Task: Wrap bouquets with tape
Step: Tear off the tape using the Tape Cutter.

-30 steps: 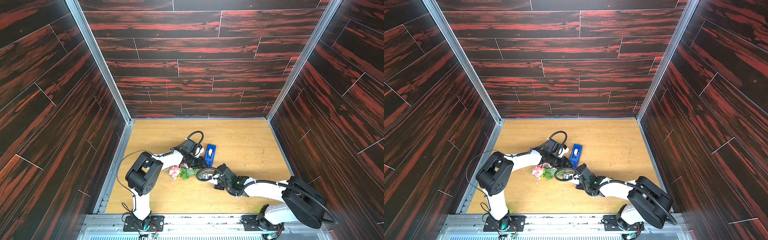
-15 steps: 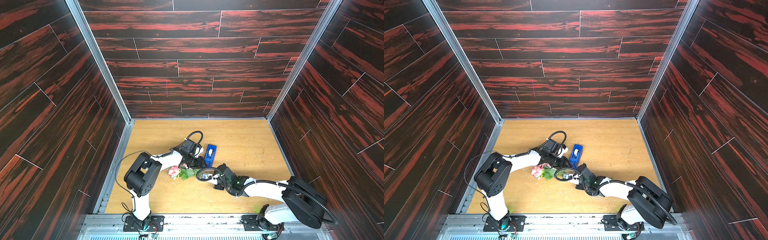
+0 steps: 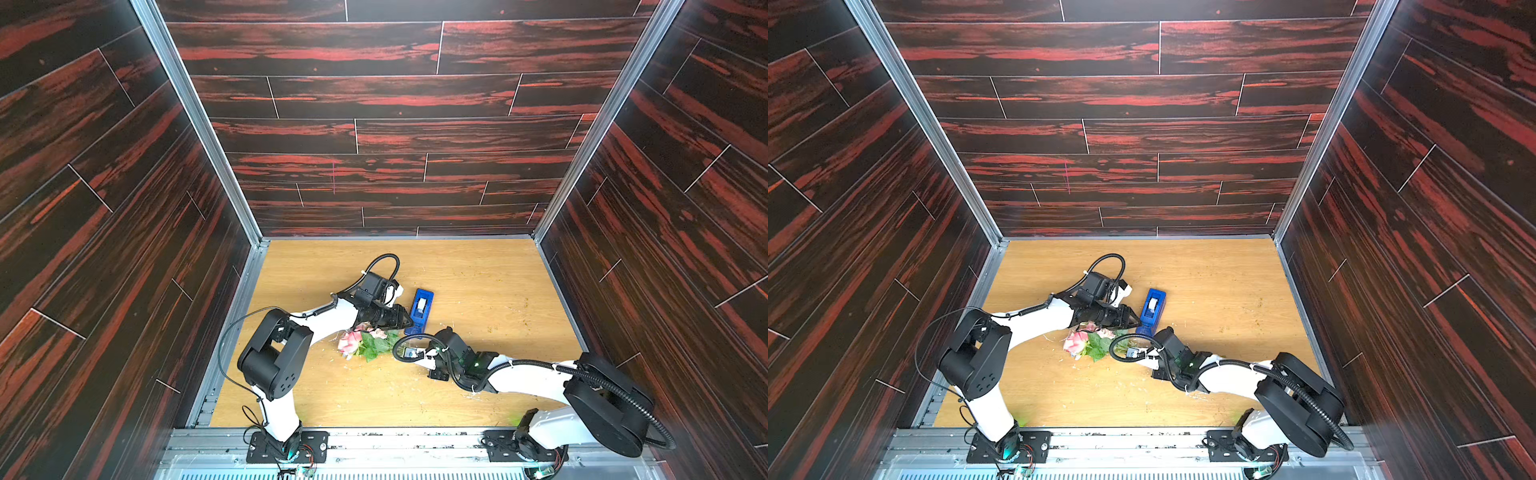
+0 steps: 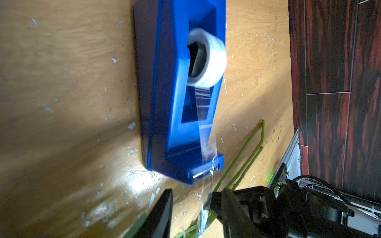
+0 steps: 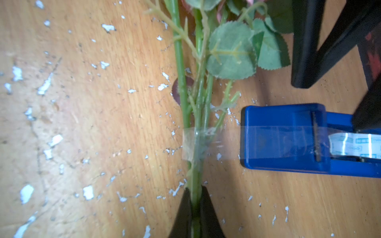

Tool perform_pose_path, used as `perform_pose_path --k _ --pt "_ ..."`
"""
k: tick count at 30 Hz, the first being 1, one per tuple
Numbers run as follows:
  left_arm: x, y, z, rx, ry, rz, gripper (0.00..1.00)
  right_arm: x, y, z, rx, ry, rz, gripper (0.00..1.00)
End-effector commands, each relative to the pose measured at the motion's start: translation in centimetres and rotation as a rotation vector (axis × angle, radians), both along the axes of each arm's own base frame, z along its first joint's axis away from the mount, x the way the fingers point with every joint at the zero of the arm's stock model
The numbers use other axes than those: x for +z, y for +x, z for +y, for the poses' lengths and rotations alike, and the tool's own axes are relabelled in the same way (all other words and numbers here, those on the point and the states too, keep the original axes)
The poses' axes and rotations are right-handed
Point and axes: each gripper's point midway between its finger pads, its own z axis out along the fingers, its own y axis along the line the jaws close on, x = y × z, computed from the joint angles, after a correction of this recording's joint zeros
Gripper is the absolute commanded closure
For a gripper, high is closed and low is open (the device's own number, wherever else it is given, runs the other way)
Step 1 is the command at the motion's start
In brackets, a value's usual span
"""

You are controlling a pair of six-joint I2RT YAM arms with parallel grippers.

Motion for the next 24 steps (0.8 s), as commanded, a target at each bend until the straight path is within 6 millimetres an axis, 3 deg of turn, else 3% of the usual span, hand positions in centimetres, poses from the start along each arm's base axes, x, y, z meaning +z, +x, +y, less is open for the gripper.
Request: perform_pose_path --k 1,13,24 --pt "1.8 0.2 -0.3 -0.003 -0.022 -0.034 0.58 -0.4 -1.4 0.3 0.044 0.010 0.068 1.00" --pt "-1.9 -0.6 -1.7 -0.052 -0.017 0.035 0.72 -0.5 -1.4 0.2 0.041 0.005 0.076 1.00" --pt "-1.8 -1.0 -2.2 -0.067 -0.058 0.039 0.80 -0.6 -1.5 0.2 0.042 0.005 0.081 1.00"
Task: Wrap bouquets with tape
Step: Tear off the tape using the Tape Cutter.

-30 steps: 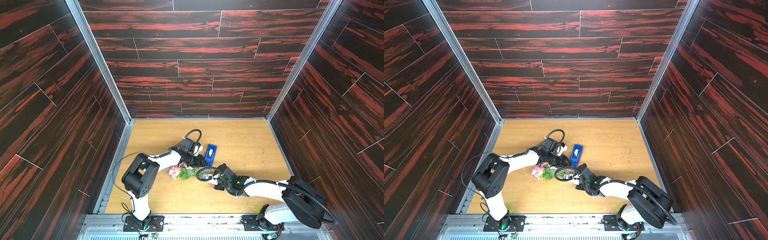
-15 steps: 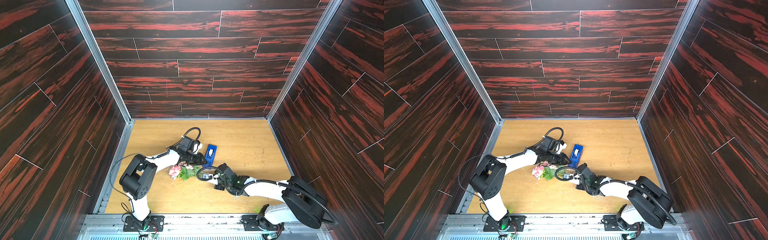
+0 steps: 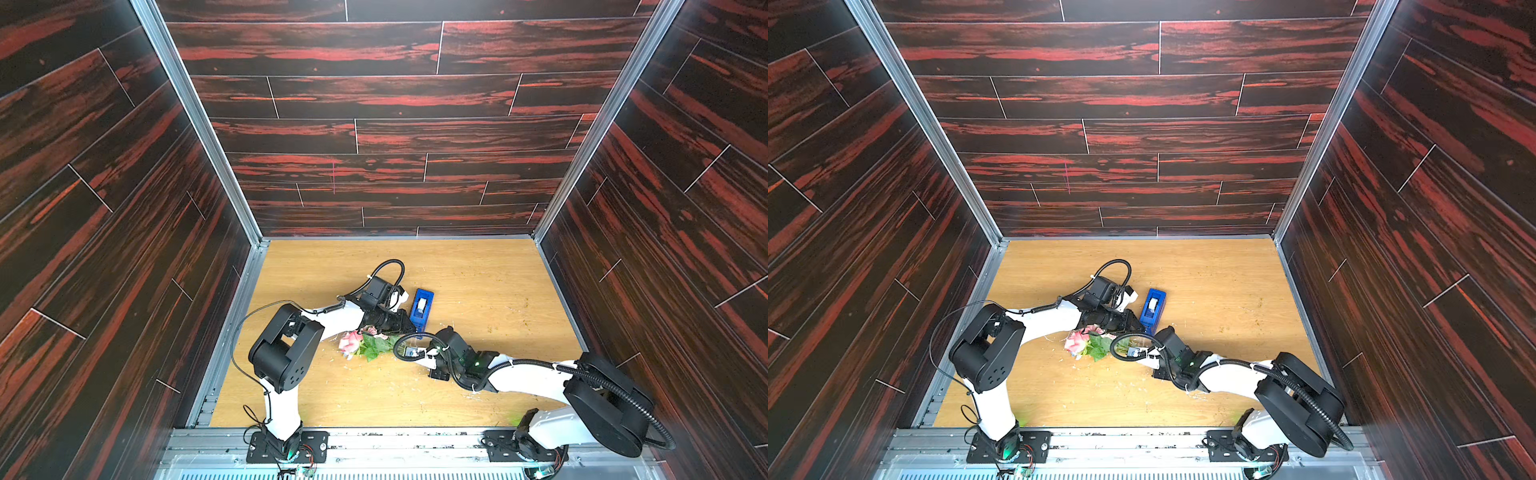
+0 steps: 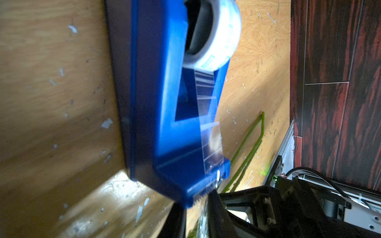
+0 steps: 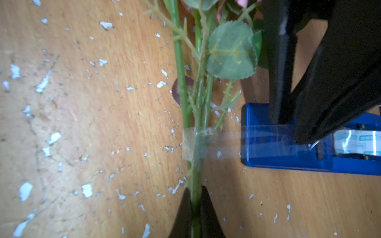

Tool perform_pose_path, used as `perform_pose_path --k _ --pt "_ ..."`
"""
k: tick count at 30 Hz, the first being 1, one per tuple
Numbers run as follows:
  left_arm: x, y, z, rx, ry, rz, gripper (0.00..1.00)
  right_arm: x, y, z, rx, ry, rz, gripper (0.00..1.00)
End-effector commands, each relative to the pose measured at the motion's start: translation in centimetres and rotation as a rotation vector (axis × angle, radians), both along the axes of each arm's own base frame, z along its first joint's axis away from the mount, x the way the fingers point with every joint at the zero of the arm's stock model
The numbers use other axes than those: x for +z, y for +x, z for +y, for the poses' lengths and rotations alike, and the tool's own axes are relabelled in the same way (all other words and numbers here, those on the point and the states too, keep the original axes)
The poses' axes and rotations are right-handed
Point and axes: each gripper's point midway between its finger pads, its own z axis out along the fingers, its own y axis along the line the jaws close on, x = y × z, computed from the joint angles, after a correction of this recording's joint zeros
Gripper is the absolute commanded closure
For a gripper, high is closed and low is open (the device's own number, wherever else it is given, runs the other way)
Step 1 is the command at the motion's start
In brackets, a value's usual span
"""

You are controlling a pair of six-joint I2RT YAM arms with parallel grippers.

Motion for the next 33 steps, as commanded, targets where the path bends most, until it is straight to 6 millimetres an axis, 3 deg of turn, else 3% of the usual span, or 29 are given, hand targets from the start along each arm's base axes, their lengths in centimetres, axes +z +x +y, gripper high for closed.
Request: perform_pose_path --k 1,9,15,22,33 --pt "0.3 0.0 -0.4 -0.014 -0.022 -0.029 0.80 -0.5 -1.5 0.4 0.048 0.007 0.068 1.00" --pt "1.8 -0.1 -0.4 -0.009 -0.047 -0.048 0.70 -0.4 -1.5 0.5 0.049 0.008 0.071 1.00" --pt "1.1 0.0 -0.5 -0.011 -0.042 -0.032 0.77 -0.5 -1.5 0.4 0.049 0.006 0.070 1.00" --pt "-0.7 -0.1 0.0 0.007 0.004 -0.019 1.00 -0.3 -1.4 0.4 0.046 0.006 0.062 1.00" --pt "-5.9 -0.5 1.8 0.051 0.130 0.027 1.00 -0.3 -1.3 0.3 0.042 0.005 0.060 1.00"
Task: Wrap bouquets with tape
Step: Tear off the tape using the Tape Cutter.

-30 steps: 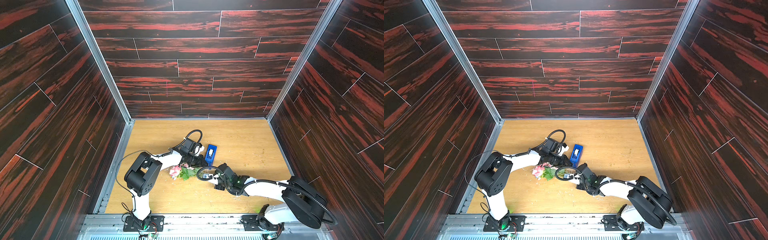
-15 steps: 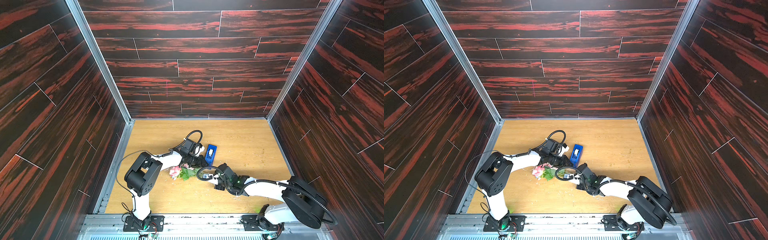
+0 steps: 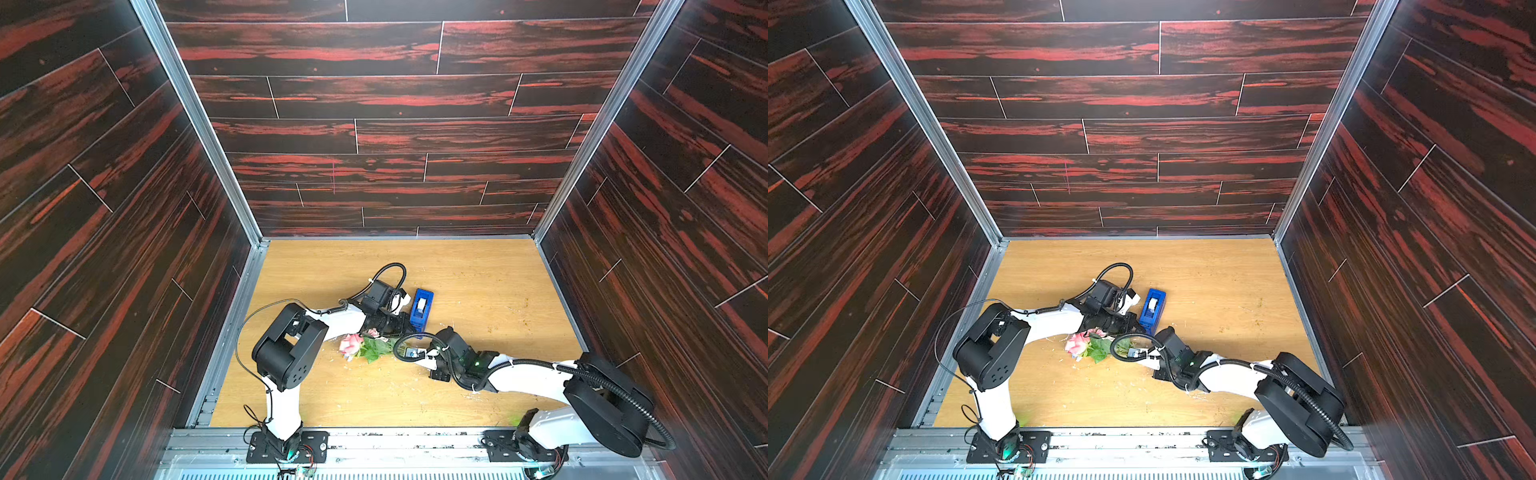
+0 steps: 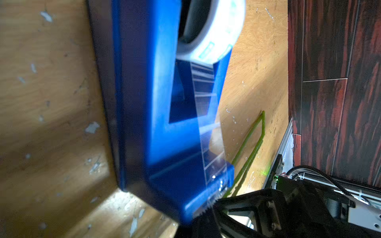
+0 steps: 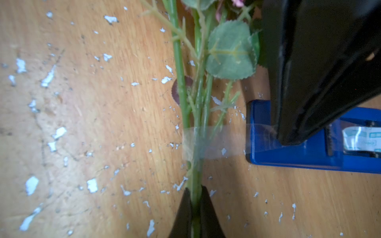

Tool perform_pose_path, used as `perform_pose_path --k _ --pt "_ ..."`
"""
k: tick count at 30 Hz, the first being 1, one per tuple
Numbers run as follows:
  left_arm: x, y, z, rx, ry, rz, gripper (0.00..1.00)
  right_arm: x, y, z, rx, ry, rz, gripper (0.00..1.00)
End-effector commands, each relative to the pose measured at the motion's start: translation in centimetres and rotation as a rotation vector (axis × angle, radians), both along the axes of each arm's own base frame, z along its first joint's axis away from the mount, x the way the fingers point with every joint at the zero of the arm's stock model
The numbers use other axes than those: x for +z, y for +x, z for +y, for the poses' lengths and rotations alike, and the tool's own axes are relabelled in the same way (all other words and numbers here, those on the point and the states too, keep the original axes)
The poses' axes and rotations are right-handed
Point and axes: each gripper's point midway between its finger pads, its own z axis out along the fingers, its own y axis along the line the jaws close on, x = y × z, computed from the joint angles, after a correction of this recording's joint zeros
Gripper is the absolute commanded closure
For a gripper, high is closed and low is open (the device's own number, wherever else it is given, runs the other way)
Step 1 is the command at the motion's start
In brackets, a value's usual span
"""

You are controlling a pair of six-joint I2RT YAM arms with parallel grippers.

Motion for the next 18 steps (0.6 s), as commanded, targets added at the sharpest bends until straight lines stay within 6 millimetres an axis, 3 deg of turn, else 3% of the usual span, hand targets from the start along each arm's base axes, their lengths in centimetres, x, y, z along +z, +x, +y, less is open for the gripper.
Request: perform_pose_path --k 1,10,13,18 --pt "-4.9 -0.5 2.2 0.049 0.147 0.040 1.00 0.0 -1.0 0.5 0.040 0.015 0.044 1.00" --pt "-7.5 -0.8 3.1 0.054 0.214 0.063 1.00 0.1 -1.0 0.5 0.038 0.018 0.044 1.00" --pt "-7.4 -0.7 3.5 0.068 0.229 0.049 1.00 0.3 -0.9 0.5 0.037 0.020 0.039 1.00" --pt "-6.4 -0.5 3.8 0.064 0.250 0.032 1.00 3.2 0.0 1.1 0.049 0.058 0.001 1.00"
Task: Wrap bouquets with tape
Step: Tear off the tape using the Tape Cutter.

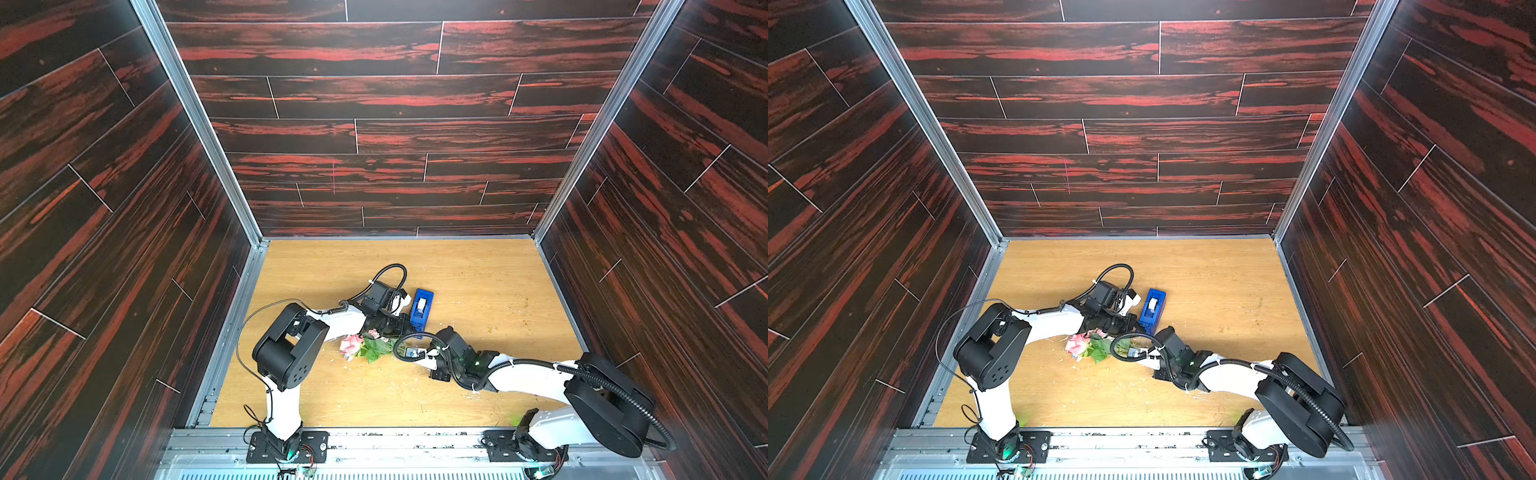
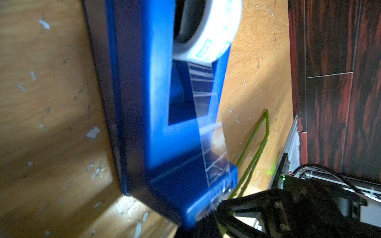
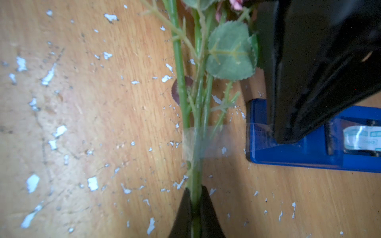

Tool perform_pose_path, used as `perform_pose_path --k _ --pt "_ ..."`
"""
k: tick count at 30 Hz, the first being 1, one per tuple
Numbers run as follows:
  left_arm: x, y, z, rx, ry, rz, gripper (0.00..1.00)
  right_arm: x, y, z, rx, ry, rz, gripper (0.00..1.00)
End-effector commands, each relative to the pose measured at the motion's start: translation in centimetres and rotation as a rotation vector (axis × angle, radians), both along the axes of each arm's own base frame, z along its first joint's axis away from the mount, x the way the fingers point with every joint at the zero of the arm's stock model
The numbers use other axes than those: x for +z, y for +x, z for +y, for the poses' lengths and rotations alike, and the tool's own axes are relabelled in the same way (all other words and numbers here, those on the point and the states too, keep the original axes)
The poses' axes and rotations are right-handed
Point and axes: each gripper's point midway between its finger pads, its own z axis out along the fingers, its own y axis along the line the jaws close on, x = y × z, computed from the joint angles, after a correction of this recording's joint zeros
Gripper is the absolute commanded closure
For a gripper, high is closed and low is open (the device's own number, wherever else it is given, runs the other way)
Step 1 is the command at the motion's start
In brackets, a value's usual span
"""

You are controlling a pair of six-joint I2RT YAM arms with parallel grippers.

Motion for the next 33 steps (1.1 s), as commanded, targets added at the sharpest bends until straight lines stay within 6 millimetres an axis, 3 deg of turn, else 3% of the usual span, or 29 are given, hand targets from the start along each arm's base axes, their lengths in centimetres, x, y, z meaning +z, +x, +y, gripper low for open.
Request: perform_pose_path --k 1,5,12,33 --pt "-5.6 -0.6 3.5 0.085 0.228 0.065 1.00 3.4 -0.1 1.2 0.052 0.073 0.000 1.00" --pt "-4.6 -0.3 3.2 0.077 0.222 0.060 1.00 5.2 0.1 1.4 0.075 0.091 0.010 1.00" --pt "-4.4 -0.2 3.3 0.090 0.226 0.060 1.00 5.0 -0.6 1.1 0.080 0.096 0.039 1.00" --pt "-10.1 -1.7 5.3 0.124 0.310 0.159 1.00 3.0 -0.9 1.2 0.069 0.086 0.088 1.00"
